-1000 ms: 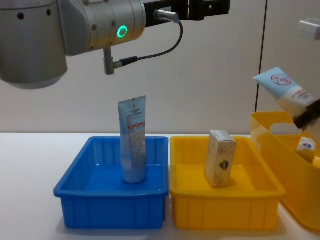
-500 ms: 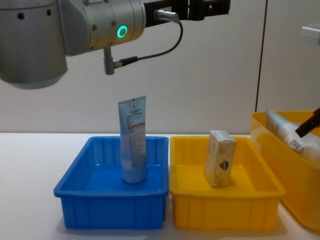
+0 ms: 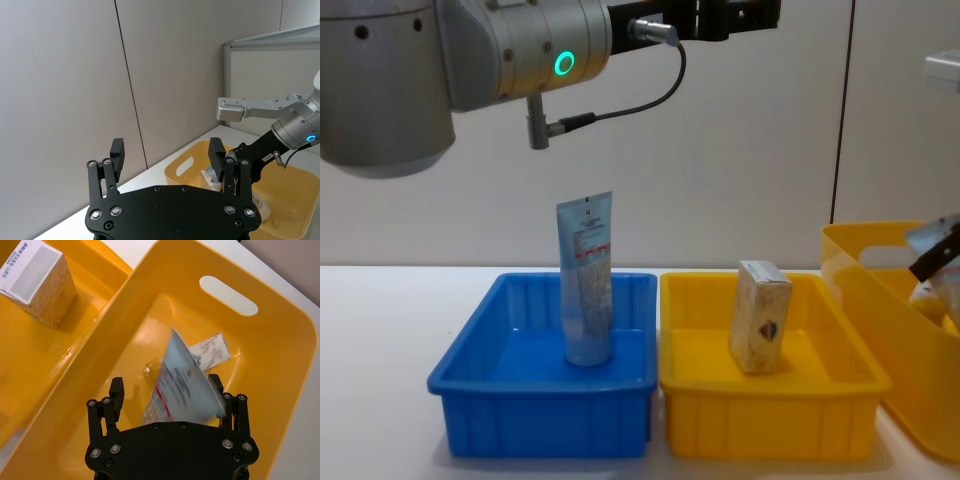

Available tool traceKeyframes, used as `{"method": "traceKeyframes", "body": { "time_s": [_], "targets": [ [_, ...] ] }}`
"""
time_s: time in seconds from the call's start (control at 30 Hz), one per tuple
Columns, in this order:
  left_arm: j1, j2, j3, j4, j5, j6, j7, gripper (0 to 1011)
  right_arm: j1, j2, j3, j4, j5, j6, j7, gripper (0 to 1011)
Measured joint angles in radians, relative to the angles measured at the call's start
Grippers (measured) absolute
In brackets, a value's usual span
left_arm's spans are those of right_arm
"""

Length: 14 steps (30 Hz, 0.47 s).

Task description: Bimanual collaborative sorting of washing and personal care products

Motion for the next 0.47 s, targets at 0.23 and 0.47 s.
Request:
{"method": "traceKeyframes", "body": {
  "time_s": [0.23,0.47],
  "targets": [
    [0.000,0.000,0.000,0.000,0.000,0.000,0.000,1001,0.001,0.001,-0.001,0.001,-0.001,0.002,0.002,1002],
    [0.000,0.000,0.000,0.000,0.000,0.000,0.000,1001,0.001,0.001,-0.002,0.001,-0.002,0.003,0.003,1002]
  ]
}}
